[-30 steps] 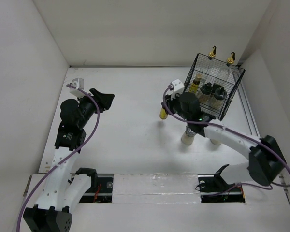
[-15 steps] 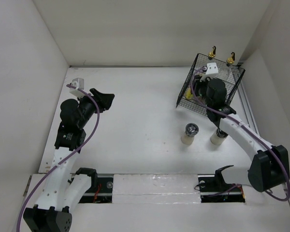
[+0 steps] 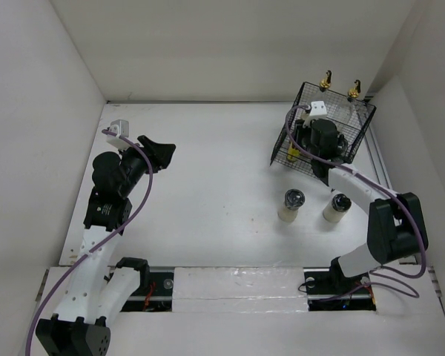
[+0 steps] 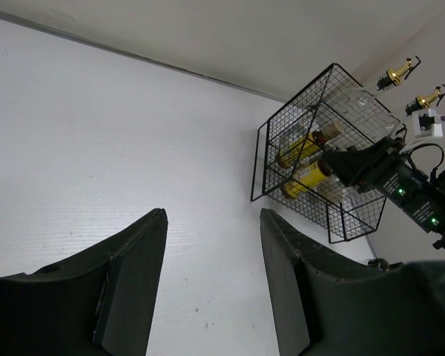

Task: Organize the condiment bottles

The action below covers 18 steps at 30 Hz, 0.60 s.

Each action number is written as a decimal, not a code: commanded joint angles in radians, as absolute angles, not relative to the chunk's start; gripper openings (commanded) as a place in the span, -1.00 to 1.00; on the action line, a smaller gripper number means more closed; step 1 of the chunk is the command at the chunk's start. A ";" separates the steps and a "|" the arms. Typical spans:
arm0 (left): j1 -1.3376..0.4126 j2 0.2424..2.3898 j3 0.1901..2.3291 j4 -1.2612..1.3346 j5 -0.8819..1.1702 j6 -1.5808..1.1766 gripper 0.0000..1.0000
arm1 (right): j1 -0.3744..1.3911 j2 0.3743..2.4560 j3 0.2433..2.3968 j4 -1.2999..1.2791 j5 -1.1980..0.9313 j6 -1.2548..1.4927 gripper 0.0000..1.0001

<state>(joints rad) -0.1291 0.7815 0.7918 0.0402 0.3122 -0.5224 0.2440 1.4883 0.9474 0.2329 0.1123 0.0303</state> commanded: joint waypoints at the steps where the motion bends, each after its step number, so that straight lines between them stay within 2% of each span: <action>1: -0.124 0.764 0.799 0.081 0.322 -0.520 -0.02 | 0.255 1.485 0.982 0.351 0.087 0.028 -0.55; 2: -0.124 0.764 0.790 0.081 0.322 -0.520 0.00 | 0.255 1.499 0.982 0.351 0.087 0.038 -0.50; 5: -0.124 0.775 0.790 0.081 0.313 -0.520 0.07 | 0.255 1.499 0.982 0.339 0.087 0.038 -0.04; 6: -0.124 0.775 0.790 0.081 0.325 -0.520 0.17 | 0.264 1.499 0.982 0.339 0.078 0.038 0.28; 10: -0.124 0.775 0.790 0.081 0.325 -0.520 0.38 | 0.273 1.408 0.991 0.281 0.093 0.038 0.68; 13: -0.124 0.775 0.790 0.092 0.325 -0.520 0.44 | 0.317 1.301 0.967 0.243 0.130 0.038 0.83; 18: -0.124 0.775 0.790 0.092 0.325 -0.520 0.44 | 0.424 1.117 0.833 0.178 0.213 0.104 0.83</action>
<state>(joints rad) -0.1291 0.7818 0.7918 0.0406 0.3138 -0.5228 0.3588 1.2037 0.8936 0.2096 0.1505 0.0578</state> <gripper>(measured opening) 0.720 0.917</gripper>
